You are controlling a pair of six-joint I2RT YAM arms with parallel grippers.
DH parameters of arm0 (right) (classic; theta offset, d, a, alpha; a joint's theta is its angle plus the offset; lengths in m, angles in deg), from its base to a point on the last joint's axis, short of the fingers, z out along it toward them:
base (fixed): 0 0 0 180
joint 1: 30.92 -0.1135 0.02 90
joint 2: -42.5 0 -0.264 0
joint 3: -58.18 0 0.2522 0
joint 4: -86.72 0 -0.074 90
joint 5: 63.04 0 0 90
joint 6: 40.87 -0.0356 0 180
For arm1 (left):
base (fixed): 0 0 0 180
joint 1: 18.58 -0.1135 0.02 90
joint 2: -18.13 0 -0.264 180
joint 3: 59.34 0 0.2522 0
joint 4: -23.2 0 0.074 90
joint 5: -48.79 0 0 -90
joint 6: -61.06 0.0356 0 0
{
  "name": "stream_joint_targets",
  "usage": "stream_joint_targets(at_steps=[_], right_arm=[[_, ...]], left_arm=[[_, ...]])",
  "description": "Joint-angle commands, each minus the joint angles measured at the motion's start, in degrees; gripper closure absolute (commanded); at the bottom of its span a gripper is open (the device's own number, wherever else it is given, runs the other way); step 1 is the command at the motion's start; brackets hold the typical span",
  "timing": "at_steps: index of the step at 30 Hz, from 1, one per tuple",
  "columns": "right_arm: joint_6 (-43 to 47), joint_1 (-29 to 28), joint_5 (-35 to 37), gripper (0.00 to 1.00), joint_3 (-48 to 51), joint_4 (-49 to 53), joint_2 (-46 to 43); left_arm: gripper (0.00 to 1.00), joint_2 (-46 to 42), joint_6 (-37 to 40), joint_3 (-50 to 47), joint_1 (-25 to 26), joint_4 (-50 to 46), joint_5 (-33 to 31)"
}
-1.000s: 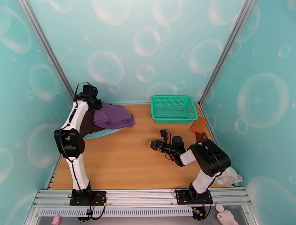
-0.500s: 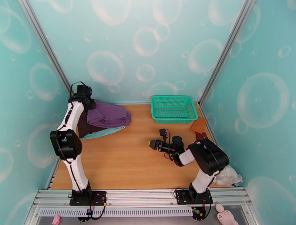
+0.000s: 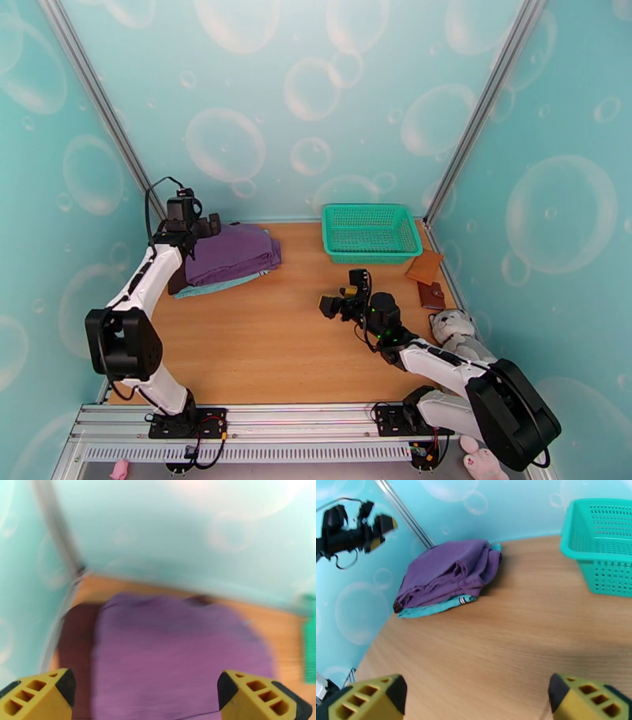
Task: Fold and stack the trousers
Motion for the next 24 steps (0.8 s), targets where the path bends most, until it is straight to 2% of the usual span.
stream_joint_targets(at_steps=[1, 3, 5, 10, 13, 15, 18, 24], right_arm=[[3.58, -0.22, 0.93, 0.01, -0.80, 1.78, 1.18], [3.59, -0.06, 0.57, 0.01, -0.95, 2.04, 1.48], [3.84, -0.03, 0.42, 0.01, -0.90, 1.98, 1.36], [4.44, 0.18, 0.08, 0.01, -0.87, 2.48, 0.78], [4.74, 0.24, -0.13, 0.01, -1.07, 3.25, 0.19], [4.78, 0.29, -0.21, 0.01, -1.25, 3.65, -0.06], [4.94, 0.26, -0.04, 0.01, -1.11, 3.48, 0.08], [5.15, 0.34, 1.28, 0.01, -1.48, 3.78, 1.66]], left_arm=[[0.01, 5.09, -8.44, -3.42, 3.70, 11.92, 20.13], [0.01, 8.58, -8.77, -3.14, 6.33, 13.67, 23.56], [0.01, 11.12, -8.79, -3.63, 8.41, 16.25, 23.52], [0.01, 16.42, -14.80, -8.32, 10.32, 22.39, 25.44], [0.01, 15.84, -17.26, -14.99, 11.68, 21.51, 17.52], [0.01, 14.12, -18.64, -19.81, 12.12, 23.66, 15.43], [0.01, 11.94, -19.70, -23.89, 12.22, 27.37, 16.13], [0.01, 8.91, -15.90, -22.13, 12.57, 26.28, 19.25]])
